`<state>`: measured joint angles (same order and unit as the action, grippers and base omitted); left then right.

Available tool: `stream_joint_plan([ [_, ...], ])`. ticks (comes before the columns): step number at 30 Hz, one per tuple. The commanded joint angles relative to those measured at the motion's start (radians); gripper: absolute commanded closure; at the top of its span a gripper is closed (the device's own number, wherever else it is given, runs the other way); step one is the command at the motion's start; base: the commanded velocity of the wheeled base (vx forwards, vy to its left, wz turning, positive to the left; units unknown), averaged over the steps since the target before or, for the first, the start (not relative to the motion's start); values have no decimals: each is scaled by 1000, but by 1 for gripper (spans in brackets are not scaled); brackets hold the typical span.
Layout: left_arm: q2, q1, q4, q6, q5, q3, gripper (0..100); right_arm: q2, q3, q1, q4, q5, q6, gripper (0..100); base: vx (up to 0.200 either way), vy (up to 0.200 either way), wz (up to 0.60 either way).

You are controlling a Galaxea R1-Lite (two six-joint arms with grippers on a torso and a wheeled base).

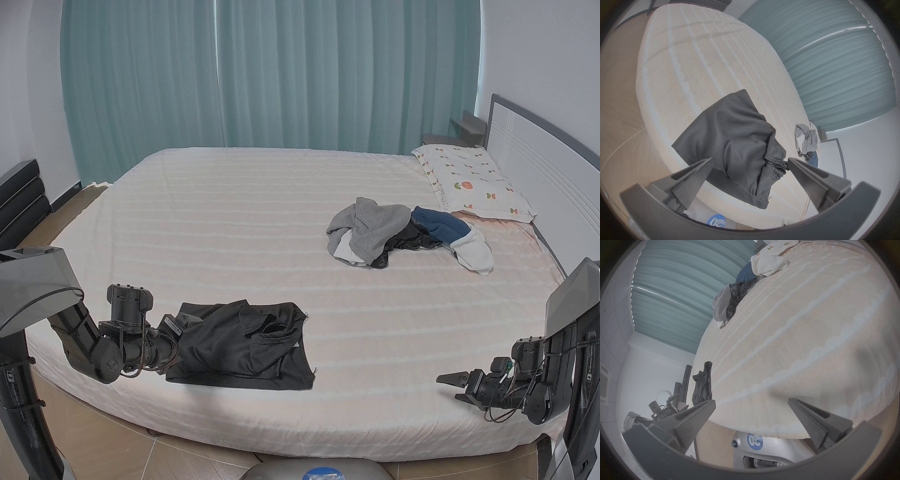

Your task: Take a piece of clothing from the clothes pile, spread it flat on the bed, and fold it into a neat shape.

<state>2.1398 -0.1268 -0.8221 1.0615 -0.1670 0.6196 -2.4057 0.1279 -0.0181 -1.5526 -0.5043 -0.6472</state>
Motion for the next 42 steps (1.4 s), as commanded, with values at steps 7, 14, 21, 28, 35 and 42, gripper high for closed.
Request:
stream_joint_plan([
  [7, 22, 1, -52, 3, 4, -23, 0, -3, -2, -2, -18, -2, 15, 0, 0, 29, 0],
  [14, 34, 1, -103, 0, 3, -38, 0, -3, -5, 0, -18, -2, 17, 0, 0, 200, 0],
  [21, 34, -1, -111, -3, 3, -46, 0, -3, -5, 0, -18, -2, 17, 0, 0, 200, 0],
  [28, 34, 1, -111, -2, 0, -46, 0, -3, -2, 0, -18, -2, 15, 0, 0, 200, 0],
  [35, 34, 1, -111, 0, -2, -44, 0, 2, 33, -2, -18, 7, 4, 0, 0, 200, 0],
  [42, 32, 1, -111, 2, -3, -44, 0, 68, 53, 148, -18, 156, -46, 0, 0, 200, 0],
])
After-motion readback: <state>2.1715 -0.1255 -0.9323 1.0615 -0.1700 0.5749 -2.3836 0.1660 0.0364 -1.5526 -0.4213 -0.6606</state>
